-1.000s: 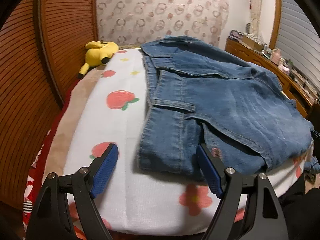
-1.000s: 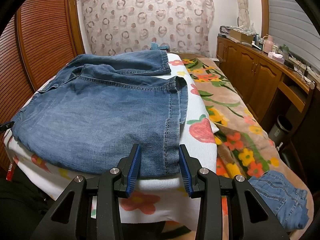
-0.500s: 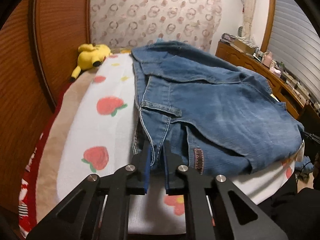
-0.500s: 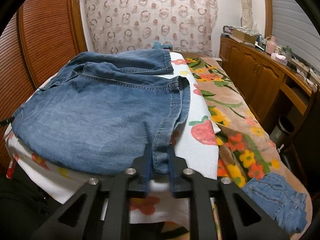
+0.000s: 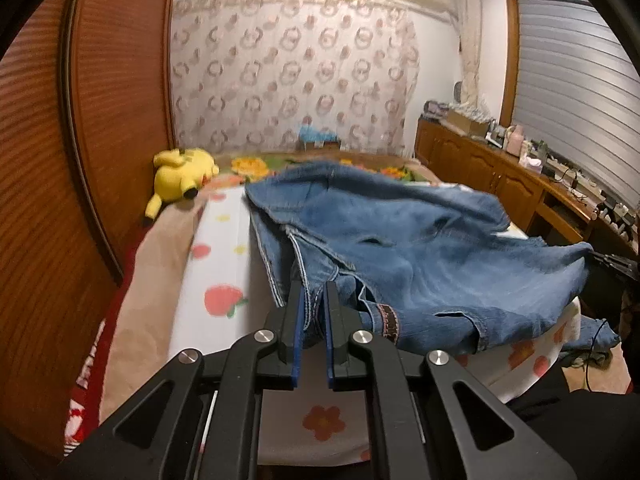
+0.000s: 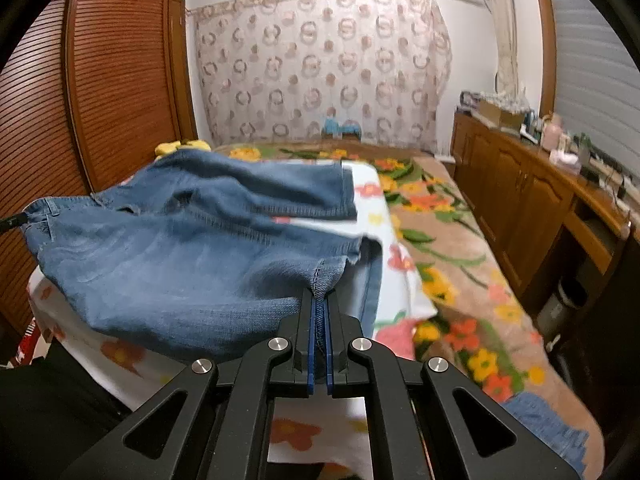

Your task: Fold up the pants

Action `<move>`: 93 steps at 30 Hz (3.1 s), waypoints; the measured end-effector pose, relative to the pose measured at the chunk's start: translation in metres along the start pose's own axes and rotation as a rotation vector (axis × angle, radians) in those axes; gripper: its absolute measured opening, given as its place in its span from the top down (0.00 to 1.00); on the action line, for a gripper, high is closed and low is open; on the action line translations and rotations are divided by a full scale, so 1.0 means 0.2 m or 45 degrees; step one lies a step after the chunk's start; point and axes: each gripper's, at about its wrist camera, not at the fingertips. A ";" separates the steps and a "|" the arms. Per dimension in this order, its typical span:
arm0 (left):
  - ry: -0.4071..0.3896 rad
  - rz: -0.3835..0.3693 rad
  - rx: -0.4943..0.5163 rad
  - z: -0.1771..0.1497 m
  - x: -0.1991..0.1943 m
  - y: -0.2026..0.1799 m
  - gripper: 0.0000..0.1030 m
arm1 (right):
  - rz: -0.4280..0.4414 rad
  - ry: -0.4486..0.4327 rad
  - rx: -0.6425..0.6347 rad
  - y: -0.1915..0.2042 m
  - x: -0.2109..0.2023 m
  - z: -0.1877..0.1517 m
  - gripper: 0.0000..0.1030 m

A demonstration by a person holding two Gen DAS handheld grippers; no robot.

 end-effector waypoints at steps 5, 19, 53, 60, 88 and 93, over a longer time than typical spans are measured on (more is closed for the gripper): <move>-0.071 0.010 0.017 0.08 -0.10 -0.01 0.91 | -0.008 -0.074 -0.022 -0.01 -0.09 0.07 0.97; -0.179 0.049 0.037 0.21 -0.27 0.04 0.92 | 0.032 -0.233 -0.120 0.06 -0.13 0.09 0.97; 0.236 0.002 0.033 0.14 0.60 0.11 0.23 | -0.010 0.089 -0.155 0.03 0.81 0.40 0.97; 0.260 -0.014 0.019 0.12 0.64 0.12 0.23 | 0.000 0.138 -0.139 0.03 0.82 0.44 0.97; 0.251 -0.025 -0.101 -0.25 0.23 0.28 0.24 | -0.010 0.015 -0.101 0.06 0.48 0.27 0.97; 0.305 -0.076 -0.091 -0.35 0.18 0.26 0.39 | -0.008 0.022 -0.106 0.07 0.50 0.27 0.97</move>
Point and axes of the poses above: each gripper's, at about its wrist camera, not at the fingertips, and x roughly the way its jaws point, y to its left, z to its top
